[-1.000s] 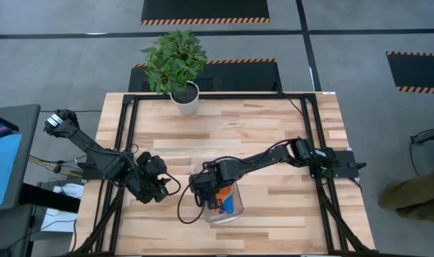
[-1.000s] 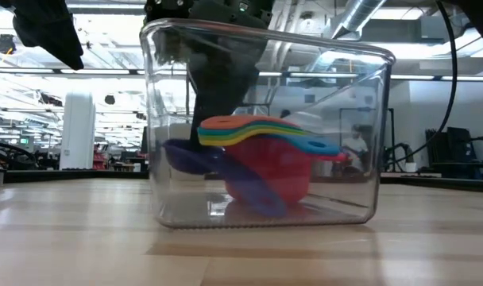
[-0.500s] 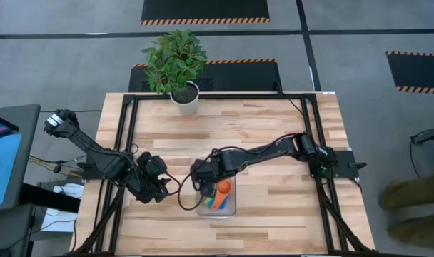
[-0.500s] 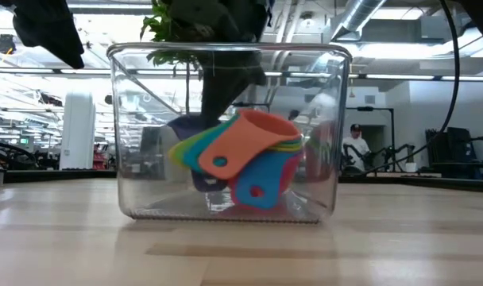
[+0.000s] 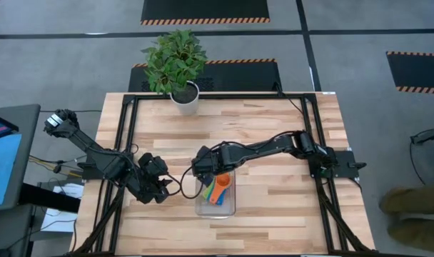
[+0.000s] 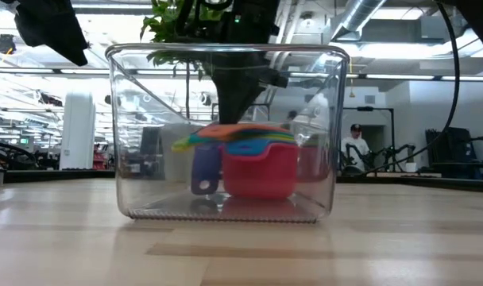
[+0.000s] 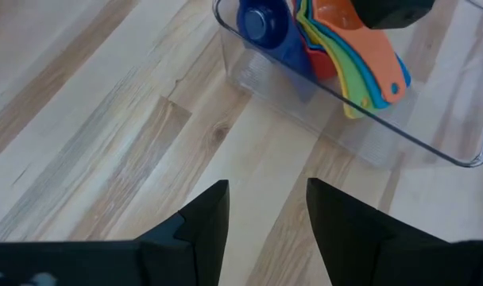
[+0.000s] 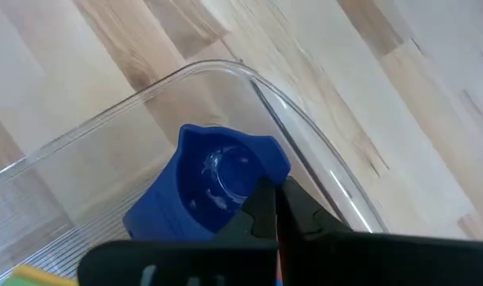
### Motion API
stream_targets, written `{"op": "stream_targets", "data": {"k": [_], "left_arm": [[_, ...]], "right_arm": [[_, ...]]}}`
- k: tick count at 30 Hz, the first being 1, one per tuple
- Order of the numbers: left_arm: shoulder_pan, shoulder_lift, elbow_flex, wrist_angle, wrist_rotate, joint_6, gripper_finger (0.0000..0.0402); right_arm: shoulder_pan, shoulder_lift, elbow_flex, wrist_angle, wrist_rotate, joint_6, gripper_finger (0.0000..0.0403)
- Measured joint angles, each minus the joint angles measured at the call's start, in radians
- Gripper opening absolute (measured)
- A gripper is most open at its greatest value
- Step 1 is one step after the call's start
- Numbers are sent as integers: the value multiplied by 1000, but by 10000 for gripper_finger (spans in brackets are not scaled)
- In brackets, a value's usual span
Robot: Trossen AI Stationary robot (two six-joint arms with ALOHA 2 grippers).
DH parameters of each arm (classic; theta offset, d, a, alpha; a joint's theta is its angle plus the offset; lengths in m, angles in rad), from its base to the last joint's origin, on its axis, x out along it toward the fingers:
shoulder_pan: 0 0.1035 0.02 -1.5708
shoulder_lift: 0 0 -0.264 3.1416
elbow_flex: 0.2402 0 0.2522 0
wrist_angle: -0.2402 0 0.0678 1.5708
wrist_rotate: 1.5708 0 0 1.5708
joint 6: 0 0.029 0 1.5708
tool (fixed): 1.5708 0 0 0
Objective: Nest measuring cups in basket
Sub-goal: Stack the dark blue measuring cup on top of the orange measuring cup
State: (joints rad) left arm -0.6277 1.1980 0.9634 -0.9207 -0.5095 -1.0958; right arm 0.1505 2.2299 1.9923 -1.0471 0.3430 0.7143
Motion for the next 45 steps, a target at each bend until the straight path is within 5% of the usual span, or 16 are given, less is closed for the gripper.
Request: {"op": "stream_targets", "data": {"k": [12,19,33,45], "left_arm": [[0,0,0,0,1,12,158],[0,0,0,-1,1,25,158],[0,0,0,-1,2,37,158],[0,0,0,-2,-1,36,158]], "right_arm": [[-2,-124,0,-36,45,21,3],[49,-218,0,-93,-113,23,3],[143,-213,-137,-121,-83,227,3],[124,-213,-183,-68,-91,197,22]]}}
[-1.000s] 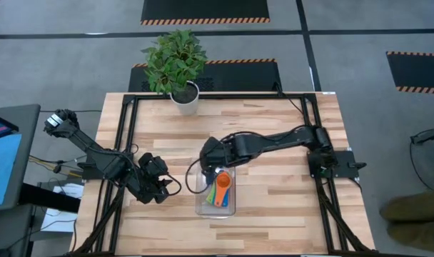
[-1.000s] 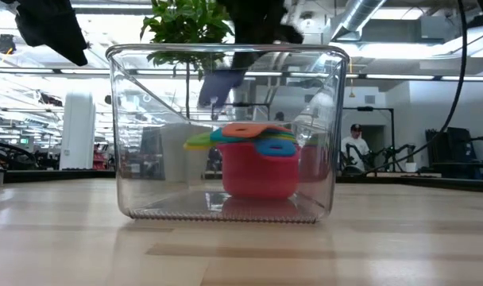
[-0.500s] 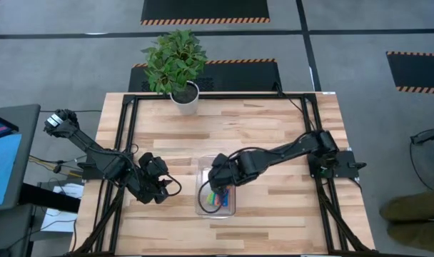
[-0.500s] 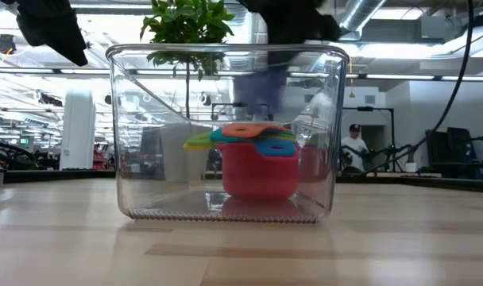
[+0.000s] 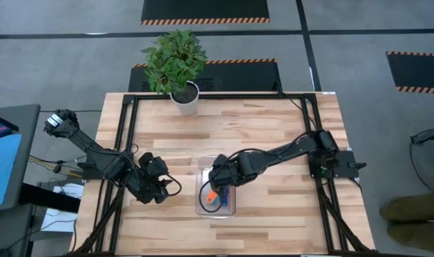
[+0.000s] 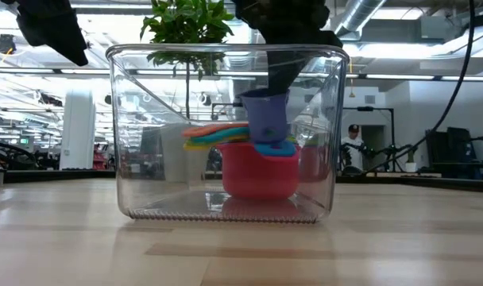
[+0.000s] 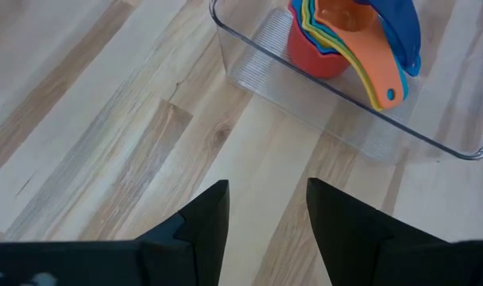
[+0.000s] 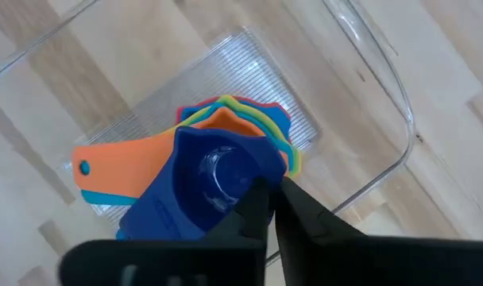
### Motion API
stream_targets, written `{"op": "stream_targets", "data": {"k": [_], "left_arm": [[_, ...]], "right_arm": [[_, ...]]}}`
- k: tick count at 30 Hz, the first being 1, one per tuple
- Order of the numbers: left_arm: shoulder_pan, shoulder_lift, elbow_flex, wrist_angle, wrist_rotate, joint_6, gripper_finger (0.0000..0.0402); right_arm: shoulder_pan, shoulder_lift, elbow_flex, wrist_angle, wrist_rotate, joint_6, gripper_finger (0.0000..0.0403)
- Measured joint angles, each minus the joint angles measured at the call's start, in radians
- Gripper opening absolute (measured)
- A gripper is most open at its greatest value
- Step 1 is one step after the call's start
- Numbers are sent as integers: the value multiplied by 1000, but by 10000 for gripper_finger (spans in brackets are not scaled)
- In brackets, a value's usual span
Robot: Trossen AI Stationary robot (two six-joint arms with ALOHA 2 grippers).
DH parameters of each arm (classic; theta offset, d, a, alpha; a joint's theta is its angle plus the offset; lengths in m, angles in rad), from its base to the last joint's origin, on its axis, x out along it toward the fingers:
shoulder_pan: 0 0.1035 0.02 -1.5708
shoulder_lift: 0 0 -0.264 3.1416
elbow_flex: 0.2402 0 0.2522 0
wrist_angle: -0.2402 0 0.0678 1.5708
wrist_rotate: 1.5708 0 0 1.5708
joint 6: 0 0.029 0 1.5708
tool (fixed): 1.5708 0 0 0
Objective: Nest measuring cups in basket
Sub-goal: Stack the dark blue measuring cup on top of the orange measuring cup
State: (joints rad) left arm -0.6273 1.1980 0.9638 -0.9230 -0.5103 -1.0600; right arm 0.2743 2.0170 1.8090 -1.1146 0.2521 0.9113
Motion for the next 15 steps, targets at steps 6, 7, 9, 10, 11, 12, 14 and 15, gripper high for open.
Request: {"op": "stream_targets", "data": {"k": [6,7,9,10,11,12,14,15], "left_arm": [[0,0,0,0,-4,-6,158],[0,0,0,0,-9,-6,158],[0,0,0,0,-14,-6,158],[0,0,0,0,-17,-6,158],[0,0,0,0,-20,-6,158],[0,0,0,0,-23,-6,158],[0,0,0,0,-24,-7,158],[0,0,0,0,-25,-7,158]], "right_arm": [[-15,0,0,-3,1,-3,70],[-15,0,0,-3,-1,-4,74],[-16,0,0,-3,2,-4,80],[-16,0,0,-3,6,-5,83],[-18,0,0,-3,6,-14,86],[-21,0,0,-3,5,-25,89],[-26,0,0,-7,-11,-44,96],[-30,-3,1,-8,-26,-63,99]]}}
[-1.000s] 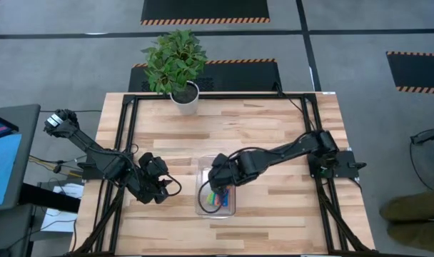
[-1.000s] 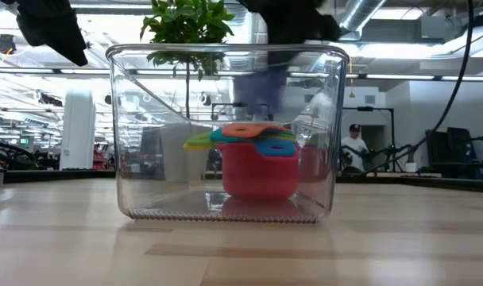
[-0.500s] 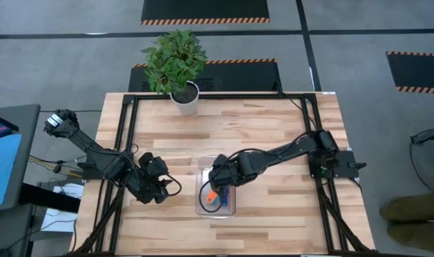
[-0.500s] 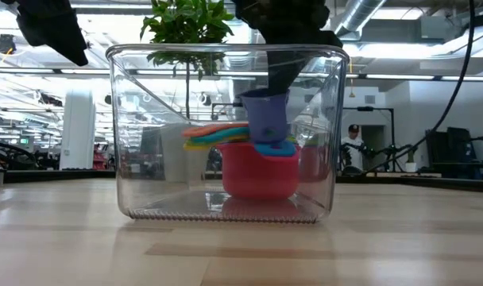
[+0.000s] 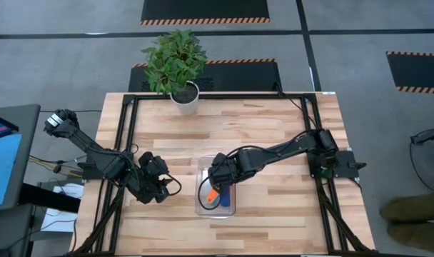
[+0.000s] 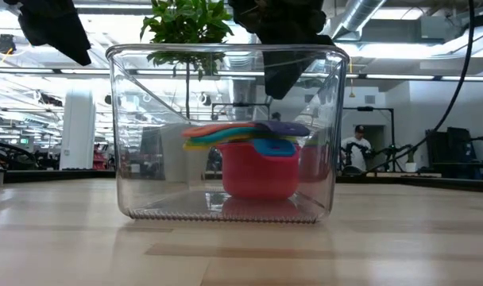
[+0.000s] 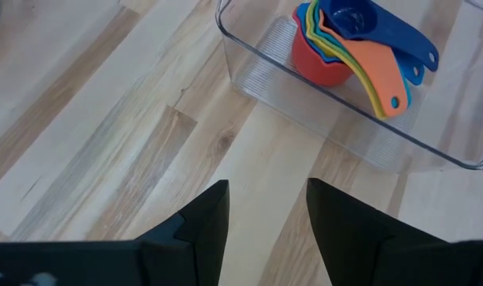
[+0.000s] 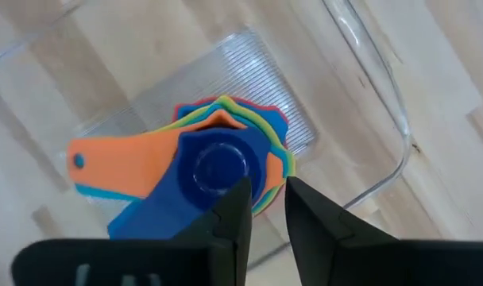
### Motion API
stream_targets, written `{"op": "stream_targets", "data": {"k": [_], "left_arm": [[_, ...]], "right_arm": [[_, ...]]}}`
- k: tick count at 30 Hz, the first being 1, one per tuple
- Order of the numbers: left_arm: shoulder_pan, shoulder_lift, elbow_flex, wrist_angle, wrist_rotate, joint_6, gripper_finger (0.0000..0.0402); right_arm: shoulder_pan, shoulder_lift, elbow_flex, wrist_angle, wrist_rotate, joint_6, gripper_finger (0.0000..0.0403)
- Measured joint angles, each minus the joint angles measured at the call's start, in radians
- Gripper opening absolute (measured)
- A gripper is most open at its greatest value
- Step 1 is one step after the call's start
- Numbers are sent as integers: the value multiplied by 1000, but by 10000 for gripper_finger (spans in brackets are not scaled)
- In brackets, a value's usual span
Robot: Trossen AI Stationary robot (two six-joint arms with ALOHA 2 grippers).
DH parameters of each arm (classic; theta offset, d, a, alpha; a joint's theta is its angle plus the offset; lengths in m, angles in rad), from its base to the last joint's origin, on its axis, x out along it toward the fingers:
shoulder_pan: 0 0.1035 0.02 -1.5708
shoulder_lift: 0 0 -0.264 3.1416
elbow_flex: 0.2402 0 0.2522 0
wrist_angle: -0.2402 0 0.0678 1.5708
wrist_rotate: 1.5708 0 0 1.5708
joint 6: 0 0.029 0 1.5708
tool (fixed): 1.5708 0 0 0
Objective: Nest measuring cups in basket
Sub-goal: Stack the dark blue measuring cup on top of the orange measuring cup
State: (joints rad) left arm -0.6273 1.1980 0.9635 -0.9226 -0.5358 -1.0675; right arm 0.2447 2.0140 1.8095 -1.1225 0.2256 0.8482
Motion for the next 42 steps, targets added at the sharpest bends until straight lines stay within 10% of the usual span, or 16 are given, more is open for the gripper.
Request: {"op": "stream_targets", "data": {"k": [16,42], "left_arm": [[0,0,0,2,-6,-10,158],[0,14,0,20,2,3,158]], "right_arm": [[127,-42,2,91,-64,-493,82],[164,93,3,133,-209,-435,13]]}}
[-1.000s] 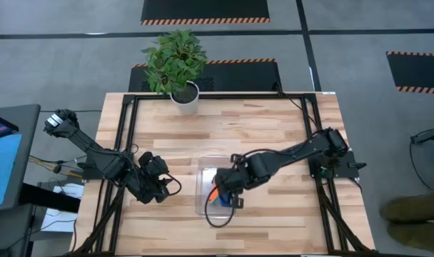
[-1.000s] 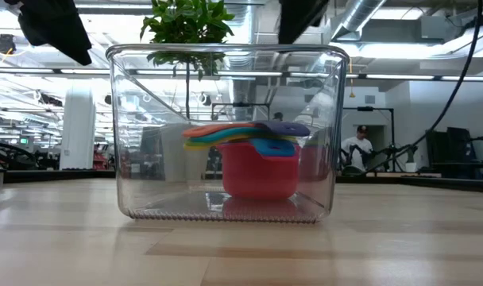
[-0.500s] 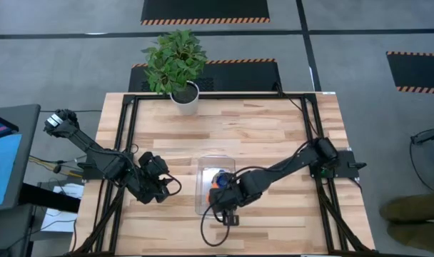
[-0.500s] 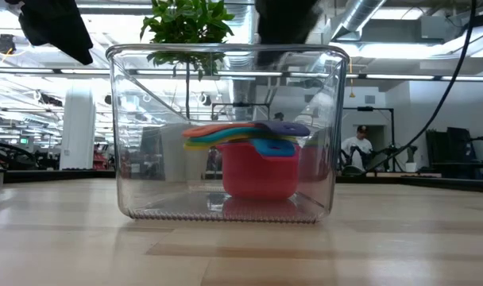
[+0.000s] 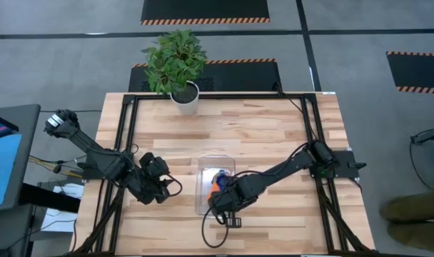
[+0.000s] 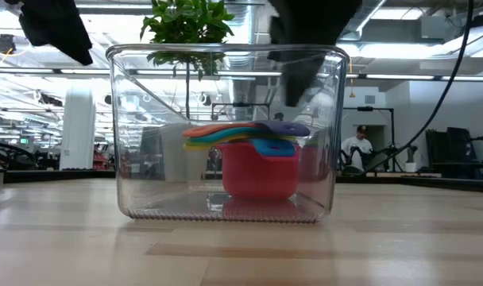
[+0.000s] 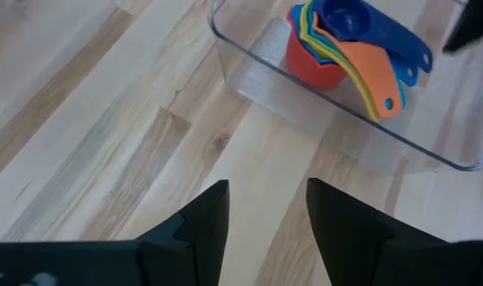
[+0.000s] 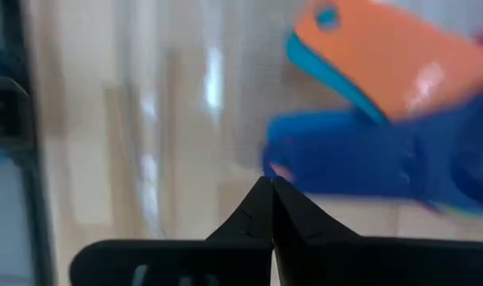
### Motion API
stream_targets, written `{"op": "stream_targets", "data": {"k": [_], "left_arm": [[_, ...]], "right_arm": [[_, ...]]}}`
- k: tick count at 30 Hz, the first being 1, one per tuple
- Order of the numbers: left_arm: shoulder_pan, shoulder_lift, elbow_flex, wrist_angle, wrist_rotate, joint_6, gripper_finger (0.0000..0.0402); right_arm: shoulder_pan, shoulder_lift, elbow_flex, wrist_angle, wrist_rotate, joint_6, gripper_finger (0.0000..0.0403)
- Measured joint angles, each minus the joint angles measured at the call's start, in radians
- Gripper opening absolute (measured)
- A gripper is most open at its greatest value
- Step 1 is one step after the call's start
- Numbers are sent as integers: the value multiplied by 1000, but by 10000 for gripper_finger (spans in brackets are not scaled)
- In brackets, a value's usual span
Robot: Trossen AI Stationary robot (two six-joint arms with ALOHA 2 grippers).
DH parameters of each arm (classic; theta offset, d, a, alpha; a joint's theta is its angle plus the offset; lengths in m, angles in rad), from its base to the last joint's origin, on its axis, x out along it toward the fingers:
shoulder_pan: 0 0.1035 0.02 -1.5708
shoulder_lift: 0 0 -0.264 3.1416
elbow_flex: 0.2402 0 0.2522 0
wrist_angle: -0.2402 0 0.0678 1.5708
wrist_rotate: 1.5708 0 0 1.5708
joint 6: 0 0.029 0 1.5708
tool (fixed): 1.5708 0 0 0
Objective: Nest measuring cups in basket
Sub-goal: Stack the dark blue measuring cup on top of the orange measuring cup
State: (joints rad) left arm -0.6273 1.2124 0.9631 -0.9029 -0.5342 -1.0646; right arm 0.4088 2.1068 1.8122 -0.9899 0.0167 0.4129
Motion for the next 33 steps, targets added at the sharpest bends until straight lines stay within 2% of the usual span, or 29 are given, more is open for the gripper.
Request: {"op": "stream_targets", "data": {"k": [8,17,25,33], "left_arm": [[1,67,0,5,37,5,158],[5,99,2,80,6,-4,158],[27,99,2,170,-4,31,158],[54,99,3,214,-10,78,158]], "right_arm": [[-41,-1,0,-104,-46,-3,29],[-64,10,-2,-108,-95,-56,12],[-81,9,-1,16,-96,-64,31],[-119,-4,-2,110,-64,-16,11]]}}
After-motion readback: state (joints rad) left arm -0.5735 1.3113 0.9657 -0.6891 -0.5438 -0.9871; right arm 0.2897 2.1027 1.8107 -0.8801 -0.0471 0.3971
